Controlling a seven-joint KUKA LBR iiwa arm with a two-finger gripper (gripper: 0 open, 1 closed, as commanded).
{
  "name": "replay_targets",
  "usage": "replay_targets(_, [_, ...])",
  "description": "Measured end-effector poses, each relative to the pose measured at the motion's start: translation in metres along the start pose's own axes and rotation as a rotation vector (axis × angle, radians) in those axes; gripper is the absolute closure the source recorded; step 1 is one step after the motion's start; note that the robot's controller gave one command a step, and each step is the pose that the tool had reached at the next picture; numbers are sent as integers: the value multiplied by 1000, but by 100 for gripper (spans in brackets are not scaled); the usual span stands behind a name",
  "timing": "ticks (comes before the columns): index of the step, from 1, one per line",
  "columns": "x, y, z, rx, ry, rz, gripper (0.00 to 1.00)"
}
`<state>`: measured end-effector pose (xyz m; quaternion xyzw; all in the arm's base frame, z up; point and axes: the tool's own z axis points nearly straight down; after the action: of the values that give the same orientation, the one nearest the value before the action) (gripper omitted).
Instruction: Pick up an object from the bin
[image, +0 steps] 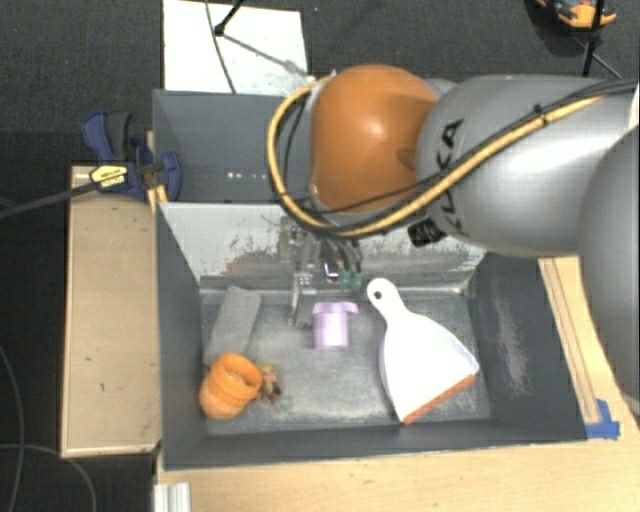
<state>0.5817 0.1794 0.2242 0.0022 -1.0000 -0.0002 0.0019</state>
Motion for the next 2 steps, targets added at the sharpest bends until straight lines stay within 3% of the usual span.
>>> replay_targets(1, [-1,-1,-5,-1,-7,4,0])
replay_targets(2, [29,-13,41,-3,-13,-21,0])
